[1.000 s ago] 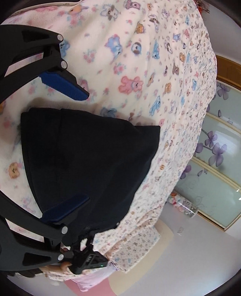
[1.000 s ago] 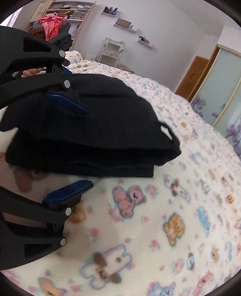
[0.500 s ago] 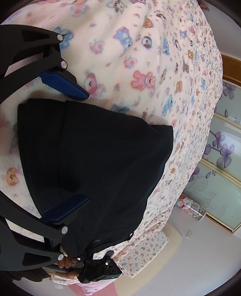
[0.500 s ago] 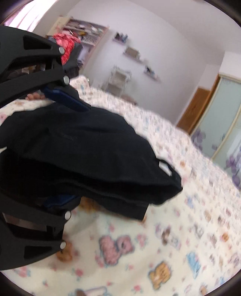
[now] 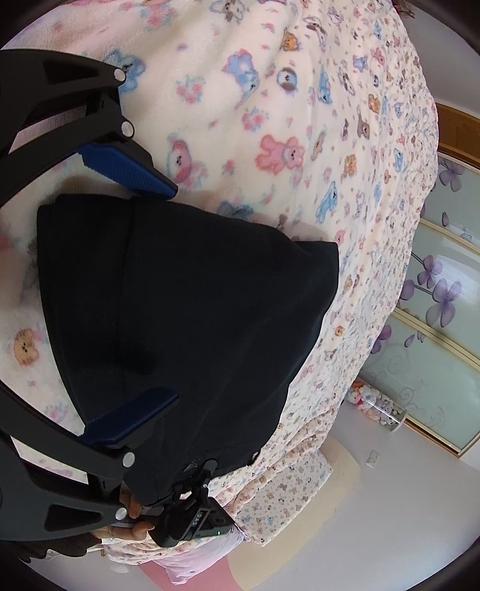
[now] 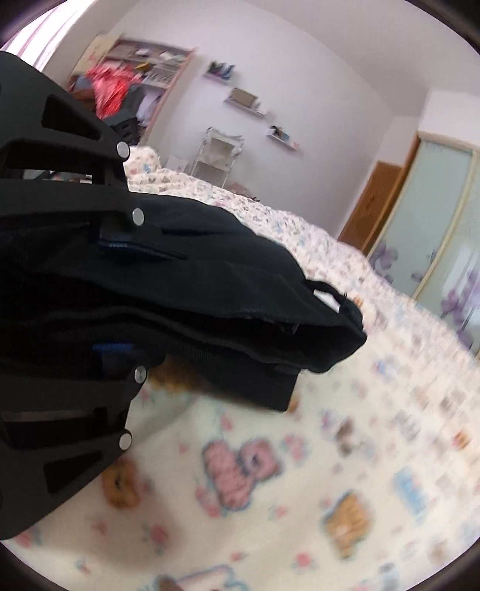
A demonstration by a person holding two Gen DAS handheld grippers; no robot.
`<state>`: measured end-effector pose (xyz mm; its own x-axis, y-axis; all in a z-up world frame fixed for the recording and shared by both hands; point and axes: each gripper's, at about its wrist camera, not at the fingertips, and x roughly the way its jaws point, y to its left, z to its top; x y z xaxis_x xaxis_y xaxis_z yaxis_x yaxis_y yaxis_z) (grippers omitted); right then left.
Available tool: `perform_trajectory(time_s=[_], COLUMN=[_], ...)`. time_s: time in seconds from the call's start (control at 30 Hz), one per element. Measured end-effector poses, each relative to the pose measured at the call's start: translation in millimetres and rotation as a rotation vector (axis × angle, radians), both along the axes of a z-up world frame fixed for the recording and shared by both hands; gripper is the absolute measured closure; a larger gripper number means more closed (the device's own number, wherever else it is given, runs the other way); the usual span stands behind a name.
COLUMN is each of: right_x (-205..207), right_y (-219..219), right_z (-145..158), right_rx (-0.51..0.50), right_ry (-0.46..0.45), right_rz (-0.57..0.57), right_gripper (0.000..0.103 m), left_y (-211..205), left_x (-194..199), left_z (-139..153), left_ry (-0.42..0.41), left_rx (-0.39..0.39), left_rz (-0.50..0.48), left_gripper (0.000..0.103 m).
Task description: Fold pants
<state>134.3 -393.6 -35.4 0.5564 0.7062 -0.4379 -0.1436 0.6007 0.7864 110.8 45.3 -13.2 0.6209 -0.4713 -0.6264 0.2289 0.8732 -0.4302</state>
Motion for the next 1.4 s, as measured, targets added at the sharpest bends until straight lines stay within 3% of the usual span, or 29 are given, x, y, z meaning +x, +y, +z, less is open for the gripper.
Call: perform_trajectory(time_s=[0.13, 0.27, 0.33, 0.47, 0.6, 0.7, 0.83, 1.1, 1.17, 1.23, 1.4], right_x=[-15, -24, -23, -14, -15, -14, -15, -15, -14, -13, -12], right_y=[21, 50, 49, 33, 30, 31, 30, 23, 21, 18, 16], right_z=[33, 58, 59, 44, 42, 43, 41, 33, 29, 25, 20], right_rx=[-0.102, -0.237, -0.254, -0.201, -0.183, -0.179, -0.162, -0.119, -0.109, -0.096, -0.079], right_ry=[-0.155, -0.261, -0.258, -0.199, -0.185, -0.183, -0.177, -0.15, -0.134, -0.114, -0.091], right_rz=[0.028, 0.067, 0.063, 0.041, 0.035, 0.034, 0.033, 0.023, 0.015, 0.004, -0.016], right_gripper=[0.07, 0.07, 0.07, 0.07, 0.07, 0.07, 0.07, 0.07, 0.07, 0.07, 0.07], left_y=[5, 26, 31, 21, 20, 16, 14, 15, 15, 12, 6], left_x=[-3, -8, 3, 39, 76, 100, 122, 139, 139, 137, 128], left_z=[5, 25, 29, 40, 38, 31, 10, -21, -23, -24, -13], left_ry=[-0.02, -0.065, -0.029, 0.073, 0.226, 0.306, 0.408, 0.443, 0.444, 0.45, 0.405], left_rx=[-0.02, -0.111, -0.124, -0.008, -0.08, -0.076, -0.205, -0.37, -0.378, -0.331, -0.279], left_rz=[0.026, 0.086, 0.092, 0.054, -0.023, -0.057, -0.135, -0.154, -0.149, -0.143, -0.131], left_gripper=[0.002, 0.002, 0.002, 0.002, 0.004, 0.005, 0.006, 0.007, 0.02, 0.05, 0.074])
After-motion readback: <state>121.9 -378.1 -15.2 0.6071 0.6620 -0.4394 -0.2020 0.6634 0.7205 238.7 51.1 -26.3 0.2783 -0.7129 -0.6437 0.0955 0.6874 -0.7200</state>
